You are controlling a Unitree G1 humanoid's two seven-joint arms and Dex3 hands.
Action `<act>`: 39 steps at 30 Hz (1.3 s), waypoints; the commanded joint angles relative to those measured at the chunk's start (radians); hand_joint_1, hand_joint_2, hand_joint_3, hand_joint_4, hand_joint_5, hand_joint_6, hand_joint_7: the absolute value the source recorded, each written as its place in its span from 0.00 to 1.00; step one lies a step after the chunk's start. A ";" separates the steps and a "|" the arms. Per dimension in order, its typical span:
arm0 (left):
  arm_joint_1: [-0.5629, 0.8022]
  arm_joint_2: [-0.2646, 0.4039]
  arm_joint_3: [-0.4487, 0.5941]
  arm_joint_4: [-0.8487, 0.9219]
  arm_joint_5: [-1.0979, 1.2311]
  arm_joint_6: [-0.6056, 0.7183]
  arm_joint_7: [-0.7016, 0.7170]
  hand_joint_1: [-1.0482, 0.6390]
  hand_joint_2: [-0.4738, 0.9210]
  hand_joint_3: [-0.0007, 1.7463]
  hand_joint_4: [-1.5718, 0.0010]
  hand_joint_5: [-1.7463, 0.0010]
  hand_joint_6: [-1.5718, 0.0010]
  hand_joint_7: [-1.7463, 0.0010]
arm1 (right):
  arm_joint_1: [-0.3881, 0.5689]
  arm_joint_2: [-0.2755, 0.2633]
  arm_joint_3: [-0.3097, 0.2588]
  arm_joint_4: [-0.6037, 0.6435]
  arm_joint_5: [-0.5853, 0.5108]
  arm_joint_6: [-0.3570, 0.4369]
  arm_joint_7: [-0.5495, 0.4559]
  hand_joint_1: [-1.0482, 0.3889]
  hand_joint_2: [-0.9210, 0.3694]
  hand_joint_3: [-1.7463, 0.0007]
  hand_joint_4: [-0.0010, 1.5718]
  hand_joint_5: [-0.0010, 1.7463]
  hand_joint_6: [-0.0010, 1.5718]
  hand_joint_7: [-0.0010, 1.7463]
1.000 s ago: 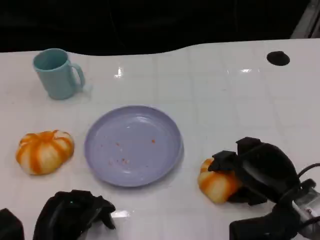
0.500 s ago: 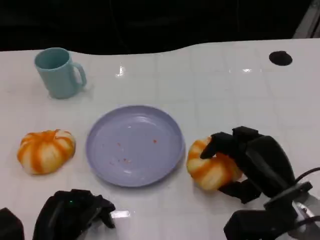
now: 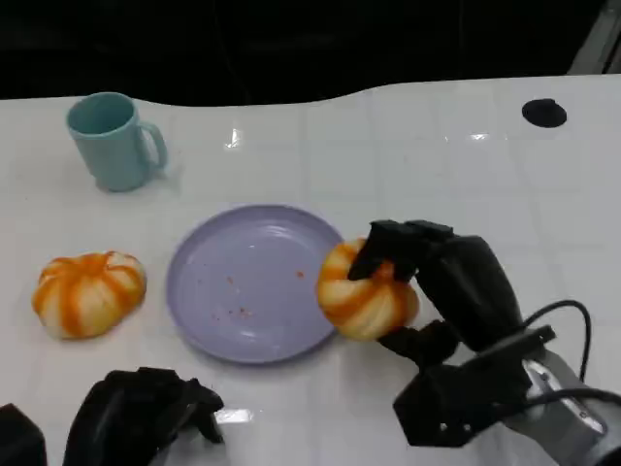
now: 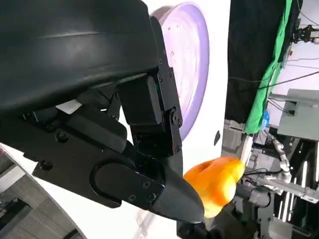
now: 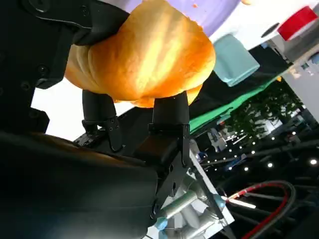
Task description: Grasp the bread from the table and place it into the plate.
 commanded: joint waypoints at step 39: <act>0.004 0.003 -0.020 0.018 0.020 -0.030 0.015 0.01 0.91 0.00 0.51 0.06 0.00 0.89 | -0.346 0.183 0.209 0.417 -0.135 0.117 0.067 0.41 0.00 0.97 0.15 0.15 0.31 0.00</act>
